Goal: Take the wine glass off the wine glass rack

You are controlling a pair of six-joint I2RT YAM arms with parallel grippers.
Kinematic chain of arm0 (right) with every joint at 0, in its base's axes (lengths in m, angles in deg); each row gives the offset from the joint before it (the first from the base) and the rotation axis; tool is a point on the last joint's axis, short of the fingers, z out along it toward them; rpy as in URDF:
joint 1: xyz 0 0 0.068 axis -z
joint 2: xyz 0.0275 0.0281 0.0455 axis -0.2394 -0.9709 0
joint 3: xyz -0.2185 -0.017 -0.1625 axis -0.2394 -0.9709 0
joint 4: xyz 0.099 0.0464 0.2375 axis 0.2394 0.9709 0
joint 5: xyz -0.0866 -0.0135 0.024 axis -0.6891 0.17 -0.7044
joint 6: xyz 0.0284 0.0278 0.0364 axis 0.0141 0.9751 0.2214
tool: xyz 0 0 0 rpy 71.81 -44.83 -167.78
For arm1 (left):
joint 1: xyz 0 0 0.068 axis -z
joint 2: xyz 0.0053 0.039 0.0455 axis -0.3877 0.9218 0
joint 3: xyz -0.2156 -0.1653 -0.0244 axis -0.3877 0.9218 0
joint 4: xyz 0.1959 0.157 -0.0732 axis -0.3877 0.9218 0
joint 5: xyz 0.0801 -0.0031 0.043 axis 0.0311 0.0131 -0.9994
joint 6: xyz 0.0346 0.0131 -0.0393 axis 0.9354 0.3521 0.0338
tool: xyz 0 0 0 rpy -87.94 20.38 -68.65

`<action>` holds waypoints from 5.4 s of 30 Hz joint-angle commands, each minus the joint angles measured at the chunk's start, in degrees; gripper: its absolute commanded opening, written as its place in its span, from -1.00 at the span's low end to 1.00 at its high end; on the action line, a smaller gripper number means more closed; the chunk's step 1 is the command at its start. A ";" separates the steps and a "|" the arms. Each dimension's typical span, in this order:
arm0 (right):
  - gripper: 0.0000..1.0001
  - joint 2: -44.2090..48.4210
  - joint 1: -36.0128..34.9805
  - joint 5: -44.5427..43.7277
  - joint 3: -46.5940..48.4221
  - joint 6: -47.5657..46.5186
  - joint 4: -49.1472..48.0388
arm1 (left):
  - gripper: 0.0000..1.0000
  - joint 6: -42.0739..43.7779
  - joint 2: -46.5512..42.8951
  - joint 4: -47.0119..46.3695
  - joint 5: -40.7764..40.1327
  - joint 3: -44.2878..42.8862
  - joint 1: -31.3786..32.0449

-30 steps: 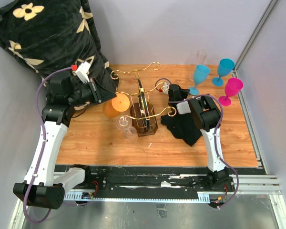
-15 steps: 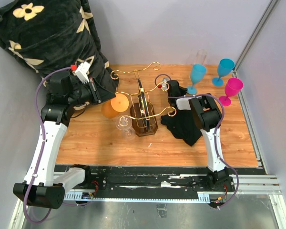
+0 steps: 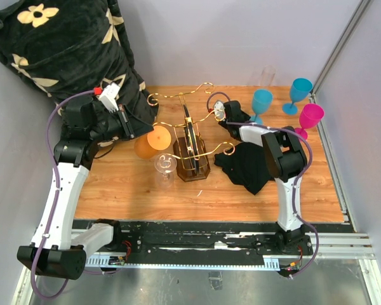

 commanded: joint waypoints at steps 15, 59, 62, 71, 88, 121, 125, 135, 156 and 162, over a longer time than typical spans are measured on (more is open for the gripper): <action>0.43 10.69 1.70 30.51 8.64 17.81 29.72 | -0.99 -0.94 -3.23 -4.15 6.19 0.99 -0.17; 0.75 37.26 5.90 23.86 2.61 30.28 25.69 | -0.99 -11.57 23.43 33.29 -84.29 9.12 7.29; 0.75 38.21 6.29 24.27 2.34 30.69 25.56 | -0.99 -12.25 26.67 34.47 -85.57 8.89 7.01; 0.76 39.79 7.20 27.47 3.46 32.04 25.66 | -0.99 -11.20 36.98 33.46 -85.74 8.50 2.91; 0.76 41.05 8.94 31.72 2.33 33.40 24.16 | -0.99 -9.66 54.21 26.20 -86.28 4.91 1.86; 0.76 39.69 10.38 35.02 2.59 34.57 24.25 | -0.30 -9.06 33.05 16.27 -78.59 0.57 2.43; 0.76 39.86 10.36 35.37 2.46 34.53 24.27 | 0.30 -8.53 32.37 18.11 -77.59 -2.68 -0.43; 0.76 39.61 10.32 36.19 2.15 34.68 23.87 | 0.75 -9.73 23.83 11.68 -76.12 5.99 -8.14; 0.74 40.55 10.37 37.92 1.62 35.72 22.94 | 0.92 -4.15 30.76 1.58 -64.23 13.11 -22.21; 0.74 40.51 10.39 38.05 1.60 35.83 22.85 | 0.91 -3.66 33.63 0.41 -62.45 12.32 -24.45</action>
